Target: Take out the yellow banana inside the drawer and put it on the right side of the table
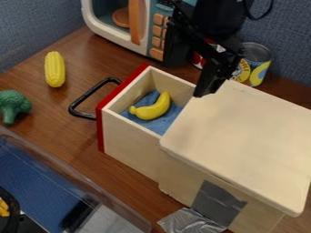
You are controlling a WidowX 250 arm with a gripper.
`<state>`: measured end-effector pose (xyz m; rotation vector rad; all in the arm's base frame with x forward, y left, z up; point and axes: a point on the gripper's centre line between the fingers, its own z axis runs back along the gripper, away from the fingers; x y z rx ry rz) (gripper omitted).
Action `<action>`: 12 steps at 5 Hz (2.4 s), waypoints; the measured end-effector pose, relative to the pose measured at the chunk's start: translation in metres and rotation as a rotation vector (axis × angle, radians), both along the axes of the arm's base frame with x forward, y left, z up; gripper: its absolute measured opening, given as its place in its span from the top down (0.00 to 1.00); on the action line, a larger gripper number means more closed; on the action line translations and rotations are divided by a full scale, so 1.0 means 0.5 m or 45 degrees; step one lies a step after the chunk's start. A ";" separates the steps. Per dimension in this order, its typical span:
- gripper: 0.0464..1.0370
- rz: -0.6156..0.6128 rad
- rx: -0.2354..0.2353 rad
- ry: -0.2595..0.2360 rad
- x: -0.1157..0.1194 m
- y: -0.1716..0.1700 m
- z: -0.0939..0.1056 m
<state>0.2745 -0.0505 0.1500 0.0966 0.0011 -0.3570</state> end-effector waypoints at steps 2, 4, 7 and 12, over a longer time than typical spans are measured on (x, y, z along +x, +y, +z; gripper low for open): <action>0.04 -0.092 0.042 0.038 0.012 0.032 -0.026; 0.04 -0.221 0.102 0.089 0.016 0.077 -0.050; 0.04 -0.542 0.110 0.138 -0.026 0.076 -0.087; 0.04 -0.648 0.098 0.091 0.015 0.118 -0.122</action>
